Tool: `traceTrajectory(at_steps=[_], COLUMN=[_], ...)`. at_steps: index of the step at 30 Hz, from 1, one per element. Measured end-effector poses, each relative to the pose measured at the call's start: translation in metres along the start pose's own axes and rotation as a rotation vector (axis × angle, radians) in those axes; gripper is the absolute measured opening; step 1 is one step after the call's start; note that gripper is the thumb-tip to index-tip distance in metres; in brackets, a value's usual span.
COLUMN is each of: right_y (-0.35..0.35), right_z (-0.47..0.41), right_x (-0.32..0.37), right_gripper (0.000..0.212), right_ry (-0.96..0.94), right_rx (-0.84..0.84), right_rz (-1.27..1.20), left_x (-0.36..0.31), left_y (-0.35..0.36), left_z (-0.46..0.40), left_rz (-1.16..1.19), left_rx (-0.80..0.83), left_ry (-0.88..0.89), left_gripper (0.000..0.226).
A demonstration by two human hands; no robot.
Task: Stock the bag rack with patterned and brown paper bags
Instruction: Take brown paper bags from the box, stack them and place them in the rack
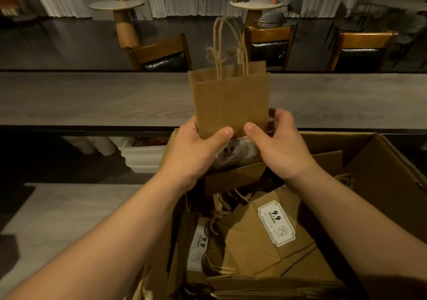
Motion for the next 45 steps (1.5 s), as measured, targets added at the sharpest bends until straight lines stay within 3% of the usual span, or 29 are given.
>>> traceTrajectory(at_steps=[3, 7, 11, 13, 17, 20, 21, 23, 27, 28, 30, 32, 34, 36, 39, 42, 43, 45], right_y=[0.027, 0.025, 0.036, 0.037, 0.045, 0.053, 0.056, 0.062, 0.07, 0.073, 0.074, 0.061, 0.047, 0.034, -0.004, -0.035, -0.036, -0.028], right_z=[0.002, -0.003, 0.023, 0.036, 0.039, 0.047, 0.049, 0.052, 0.054, 0.055, 0.056, 0.065, 0.066, 0.057, 0.035, 0.014, 0.009, 0.004], right_x=[-0.012, -0.015, -0.064, -0.089, -0.094, -0.079, -0.071, -0.055, -0.009, 0.005, 0.044, 0.072, 0.078, 0.079, 0.064, 0.028, 0.016, -0.002], right_gripper=[0.034, 0.035, 0.054, 0.071, 0.037, 0.029, 0.027, 0.024, 0.033, 0.035, 0.032, 0.026, 0.028, 0.035, 0.077, 0.117, 0.12, 0.1], right_ry=[0.073, -0.008, 0.087, 0.174, 0.113, 0.008, -0.044, -0.142, -0.241, -0.3, -0.593, -0.859, -0.939, -0.859, -0.555, -0.225, -0.133, 0.002], right_rx=[0.251, 0.39, 0.799, 0.942, 1.007, 1.023, 1.017, 0.981, 0.837, 0.756, 0.455, 0.139, -0.067, -0.214, -0.402, -0.4, -0.343, -0.239], right_rz=[0.135, 0.564, 1.21, 1.328, 1.296, 1.298, 1.331, 1.461, 1.675, 1.648, 1.441, 1.198, 1.092, 0.997, 0.789, 0.447, 0.283, -0.059], left_x=[-0.007, -0.007, -0.014, -0.018, -0.019, -0.018, -0.018, -0.019, -0.013, -0.009, -0.001, 0.005, 0.009, 0.008, 0.01, 0.01, 0.008, 0.006], left_y=[0.0, -0.013, -0.002, -0.002, -0.004, 0.002, 0.006, 0.014, 0.023, 0.022, 0.019, 0.02, 0.023, 0.022, 0.022, 0.009, 0.004, -0.003], left_z=[0.004, 0.004, 0.007, 0.009, 0.008, 0.008, 0.009, 0.011, 0.009, 0.007, 0.005, 0.007, 0.007, 0.005, 0.001, -0.003, -0.003, -0.003], left_rz=[-0.146, -0.261, -0.264, -0.283, -0.29, -0.312, -0.367, -0.478, -0.613, -0.542, -0.347, -0.207, -0.081, -0.005, 0.064, 0.138, 0.174, 0.233], left_rx=[-0.033, -0.142, -0.033, -0.036, -0.034, 0.02, 0.042, 0.094, 0.16, 0.156, 0.162, 0.209, 0.254, 0.234, 0.186, 0.081, 0.044, -0.008], left_ry=[0.059, 0.065, 0.082, 0.114, 0.112, 0.145, 0.162, 0.186, 0.163, 0.112, -0.005, -0.107, -0.171, -0.196, -0.186, -0.145, -0.139, -0.125], left_gripper=[0.044, 0.021, 0.029, 0.032, 0.067, 0.114, 0.12, 0.105, 0.049, 0.041, 0.029, 0.057, 0.075, 0.068, 0.035, 0.006, 0.006, 0.019])
Point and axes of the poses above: each hand's wrist, its own z-axis away from the middle knuckle, its own y-axis out of the palm, x = y × z, the point moved 10 cm from there along -z, towards the middle knuckle, and after that the axes turned 4 degrees about -y, right-handed, at the moved point
